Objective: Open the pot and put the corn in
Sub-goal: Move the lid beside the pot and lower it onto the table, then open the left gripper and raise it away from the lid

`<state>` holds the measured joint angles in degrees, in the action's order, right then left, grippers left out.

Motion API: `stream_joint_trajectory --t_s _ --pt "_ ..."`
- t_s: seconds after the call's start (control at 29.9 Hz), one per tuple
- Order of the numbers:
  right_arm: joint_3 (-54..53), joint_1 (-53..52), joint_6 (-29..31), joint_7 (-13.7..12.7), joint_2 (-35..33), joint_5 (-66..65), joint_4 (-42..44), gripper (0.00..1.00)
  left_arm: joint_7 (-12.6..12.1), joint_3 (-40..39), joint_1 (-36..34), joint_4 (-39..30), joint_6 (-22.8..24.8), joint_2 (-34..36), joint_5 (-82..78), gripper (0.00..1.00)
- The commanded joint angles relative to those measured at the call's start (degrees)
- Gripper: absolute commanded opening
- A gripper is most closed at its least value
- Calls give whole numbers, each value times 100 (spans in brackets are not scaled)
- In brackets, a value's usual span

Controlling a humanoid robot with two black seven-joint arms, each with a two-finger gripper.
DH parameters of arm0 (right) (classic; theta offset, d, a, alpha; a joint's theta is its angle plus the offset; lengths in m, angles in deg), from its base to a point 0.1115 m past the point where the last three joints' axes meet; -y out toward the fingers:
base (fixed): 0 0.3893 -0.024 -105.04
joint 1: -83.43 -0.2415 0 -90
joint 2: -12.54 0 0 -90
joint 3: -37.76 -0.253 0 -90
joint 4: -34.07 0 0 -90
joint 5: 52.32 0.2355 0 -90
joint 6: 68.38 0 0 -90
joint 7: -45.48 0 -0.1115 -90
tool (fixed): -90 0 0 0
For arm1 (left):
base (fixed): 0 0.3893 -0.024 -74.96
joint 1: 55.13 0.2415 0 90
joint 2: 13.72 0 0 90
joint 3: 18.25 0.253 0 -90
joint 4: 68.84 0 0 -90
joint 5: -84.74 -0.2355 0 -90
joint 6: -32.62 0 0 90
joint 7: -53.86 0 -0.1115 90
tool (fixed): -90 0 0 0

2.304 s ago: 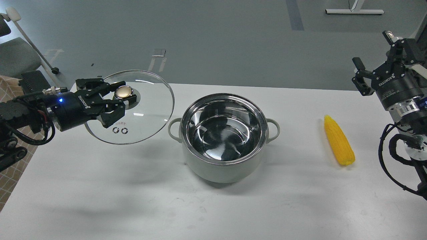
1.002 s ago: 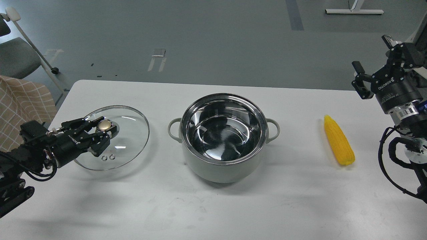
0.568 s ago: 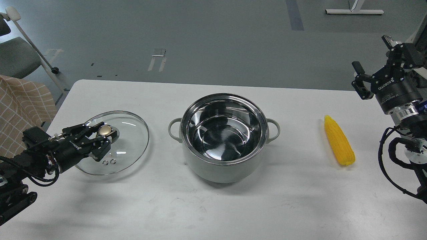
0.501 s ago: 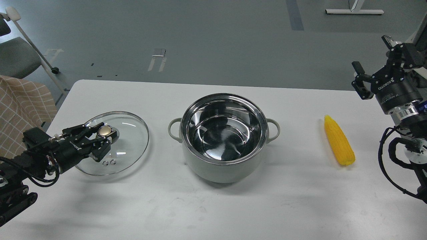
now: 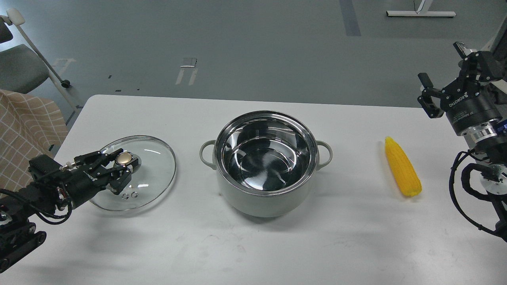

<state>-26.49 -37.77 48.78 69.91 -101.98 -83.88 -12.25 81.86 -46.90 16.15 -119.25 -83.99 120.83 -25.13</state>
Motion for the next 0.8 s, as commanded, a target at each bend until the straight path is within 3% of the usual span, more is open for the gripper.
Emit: stream_joint_trajectory --t_s 0.0,0.03,0.43,0.6,0.77 --pt "0 0 0 0 0 0 1 100 -1 1 0 5 -11 -8 1 61" --pt "0 0 0 0 0 0 1 100 -1 1 0 5 -11 -8 1 68" --pt "0 0 0 0 0 0 1 100 -1 -17 52 32 -11 -8 36 73" --pt "0 0 0 0 -9 0 1 100 -1 -87 -79 -74 -2 158 824 90" --pt "0 0 0 0 -9 0 1 100 -1 -70 -553 -336 138 562 1774 94"
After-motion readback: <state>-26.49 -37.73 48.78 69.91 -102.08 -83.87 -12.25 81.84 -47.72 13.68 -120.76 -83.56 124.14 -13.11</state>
